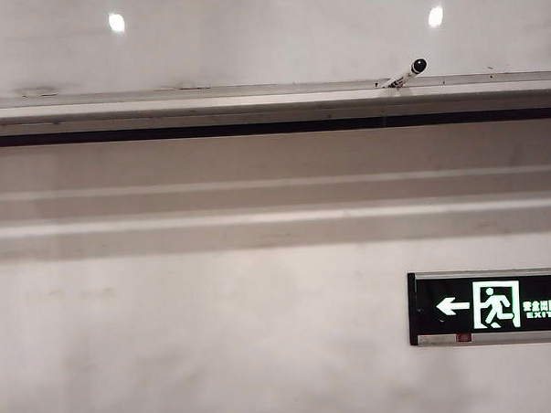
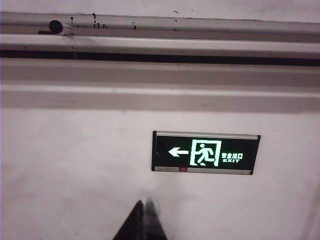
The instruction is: Take a marker from the whiteboard tray, write "Hi!" on the whiteboard, and then put the marker back vertically into the whiteboard tray.
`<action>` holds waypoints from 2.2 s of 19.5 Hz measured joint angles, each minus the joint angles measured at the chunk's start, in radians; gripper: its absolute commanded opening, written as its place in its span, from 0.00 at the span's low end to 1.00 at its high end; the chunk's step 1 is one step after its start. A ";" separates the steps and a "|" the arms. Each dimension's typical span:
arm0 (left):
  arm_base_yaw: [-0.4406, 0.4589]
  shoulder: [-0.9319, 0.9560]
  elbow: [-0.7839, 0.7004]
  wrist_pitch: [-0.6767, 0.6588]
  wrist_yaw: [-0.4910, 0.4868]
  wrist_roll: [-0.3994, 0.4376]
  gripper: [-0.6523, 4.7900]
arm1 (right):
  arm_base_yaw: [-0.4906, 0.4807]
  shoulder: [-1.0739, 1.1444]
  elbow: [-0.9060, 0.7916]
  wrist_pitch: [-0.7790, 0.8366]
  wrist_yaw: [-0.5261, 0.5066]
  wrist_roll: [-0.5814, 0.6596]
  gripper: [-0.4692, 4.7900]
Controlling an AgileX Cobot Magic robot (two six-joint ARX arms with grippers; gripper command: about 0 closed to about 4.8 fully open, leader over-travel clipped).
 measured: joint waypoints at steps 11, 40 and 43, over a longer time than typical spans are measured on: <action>0.000 0.000 0.054 -0.035 0.000 -0.106 0.11 | 0.000 0.000 0.095 -0.052 0.000 0.056 0.09; 0.000 0.973 1.736 -0.787 0.092 -0.061 0.11 | 0.003 1.171 2.000 -1.037 -0.127 0.129 0.09; 0.000 0.988 1.757 -0.819 0.127 -0.084 0.11 | 0.003 1.185 2.002 -1.120 -0.171 0.129 0.09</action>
